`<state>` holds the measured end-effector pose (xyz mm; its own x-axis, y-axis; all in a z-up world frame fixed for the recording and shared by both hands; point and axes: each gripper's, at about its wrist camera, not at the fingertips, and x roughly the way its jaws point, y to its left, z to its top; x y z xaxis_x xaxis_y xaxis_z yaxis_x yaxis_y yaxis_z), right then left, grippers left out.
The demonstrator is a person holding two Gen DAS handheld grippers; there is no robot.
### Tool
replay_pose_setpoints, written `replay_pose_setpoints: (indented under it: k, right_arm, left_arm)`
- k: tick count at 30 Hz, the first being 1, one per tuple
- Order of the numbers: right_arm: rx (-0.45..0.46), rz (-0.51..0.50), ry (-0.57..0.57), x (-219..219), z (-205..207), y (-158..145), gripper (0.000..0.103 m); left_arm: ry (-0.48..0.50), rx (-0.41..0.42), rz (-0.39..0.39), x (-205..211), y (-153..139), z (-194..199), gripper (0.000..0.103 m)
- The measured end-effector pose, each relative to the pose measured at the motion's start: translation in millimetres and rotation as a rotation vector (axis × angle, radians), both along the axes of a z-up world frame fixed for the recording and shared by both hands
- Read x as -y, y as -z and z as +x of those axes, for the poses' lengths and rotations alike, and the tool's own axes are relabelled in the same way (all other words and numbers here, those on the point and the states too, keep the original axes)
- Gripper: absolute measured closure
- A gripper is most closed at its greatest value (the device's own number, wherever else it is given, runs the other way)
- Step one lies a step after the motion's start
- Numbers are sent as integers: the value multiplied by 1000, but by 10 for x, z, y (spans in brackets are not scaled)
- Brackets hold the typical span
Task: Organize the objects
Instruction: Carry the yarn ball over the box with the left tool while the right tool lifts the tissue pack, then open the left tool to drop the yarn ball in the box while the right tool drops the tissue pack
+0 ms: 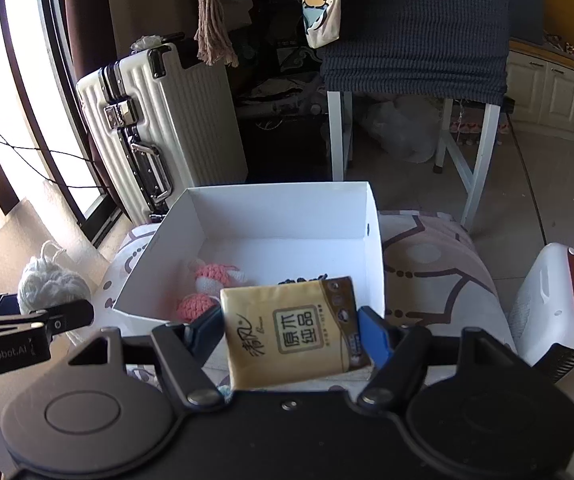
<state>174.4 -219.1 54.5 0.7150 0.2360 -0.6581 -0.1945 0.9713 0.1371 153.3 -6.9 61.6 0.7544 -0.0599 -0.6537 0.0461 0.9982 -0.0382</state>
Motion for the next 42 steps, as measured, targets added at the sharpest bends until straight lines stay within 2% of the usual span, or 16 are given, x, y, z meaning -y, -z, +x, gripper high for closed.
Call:
replay_pose_setpoints:
  k: [9,16,19,25,31,37,42]
  right_arm:
    - [39,-21,-6,20,494,-62,30]
    - [48,-39,-56,78,878,81,29]
    - [42,-90,-118,89,1036,200,29]
    - [21,-192,-299,45,1195,453,29]
    - [-4,-363,-491,-72,1188,685,29]
    - [6,-532,-579,-185,1189,862,29]
    - [-16,-572,-615,-228,1241,859,29]
  left_arm:
    - [52,18,29,256,-79,484,48]
    - [58,-33,0,333,86,876,48]
    - [73,-74,-19,361,192,1016,48]
    - [114,-137,-10,470,416,1204,48]
    - [160,-198,4,576,611,1344,48]
    - [198,-264,51,657,799,1453,48]
    - [196,-295,61,653,901,1520,48]
